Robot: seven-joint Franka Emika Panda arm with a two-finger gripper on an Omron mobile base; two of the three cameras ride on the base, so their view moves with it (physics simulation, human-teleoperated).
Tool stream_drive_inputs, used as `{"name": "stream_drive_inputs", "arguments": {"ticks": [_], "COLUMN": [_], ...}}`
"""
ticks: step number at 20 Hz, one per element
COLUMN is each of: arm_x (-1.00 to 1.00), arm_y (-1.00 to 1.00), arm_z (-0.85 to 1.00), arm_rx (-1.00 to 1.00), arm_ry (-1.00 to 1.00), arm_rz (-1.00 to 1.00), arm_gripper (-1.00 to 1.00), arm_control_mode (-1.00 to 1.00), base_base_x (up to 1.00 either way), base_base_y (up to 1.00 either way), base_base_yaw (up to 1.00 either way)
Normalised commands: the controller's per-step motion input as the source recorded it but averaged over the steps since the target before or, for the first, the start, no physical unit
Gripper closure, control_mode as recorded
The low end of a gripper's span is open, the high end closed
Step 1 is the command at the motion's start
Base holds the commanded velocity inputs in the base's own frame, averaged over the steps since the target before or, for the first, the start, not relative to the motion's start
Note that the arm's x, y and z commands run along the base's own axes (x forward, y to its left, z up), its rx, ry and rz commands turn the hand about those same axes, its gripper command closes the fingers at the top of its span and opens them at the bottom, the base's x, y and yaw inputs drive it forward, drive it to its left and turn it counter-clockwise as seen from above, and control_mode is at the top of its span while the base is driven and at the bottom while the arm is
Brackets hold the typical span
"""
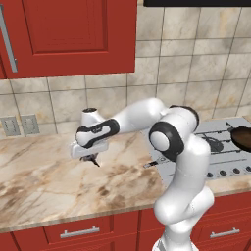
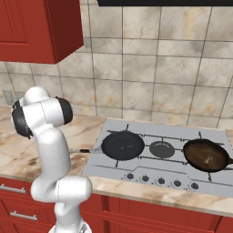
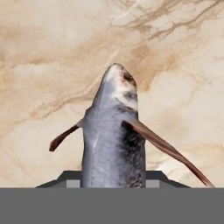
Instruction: Place both pans onto different burners. Then place the mushroom and the fish on different pans.
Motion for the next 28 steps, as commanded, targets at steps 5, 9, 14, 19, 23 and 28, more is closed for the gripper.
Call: {"name": "stream_drive_inputs", "arguments": {"ticks": [5, 9, 14, 19, 23, 28], "arm_x": [-0.31, -0.23, -0.19, -0.13, -0.14, -0.08], "arm_y": [-0.23, -0.29, -0.38, -0.41, -0.42, -0.40], "arm_z": [0.32, 0.26, 0.20, 0.24, 0.20, 0.13], "arm_rx": [0.00, 0.00, 0.00, 0.00, 0.00, 0.00], "arm_ry": [0.00, 0.00, 0.00, 0.00, 0.00, 0.00], "arm_rz": [0.00, 0.00, 0.00, 0.00, 0.00, 0.00], "arm_gripper": [1.00, 1.00, 1.00, 1.00, 1.00, 1.00], "arm_control_mode": [-1.00, -1.00, -1.00, -1.00, -1.00, -1.00], "base_base_x": [0.00, 0.00, 0.00, 0.00, 0.00, 0.00], "base_base_y": [0.00, 0.00, 0.00, 0.00, 0.00, 0.00], "base_base_yaw": [0.00, 0.00, 0.00, 0.00, 0.00, 0.00]}}
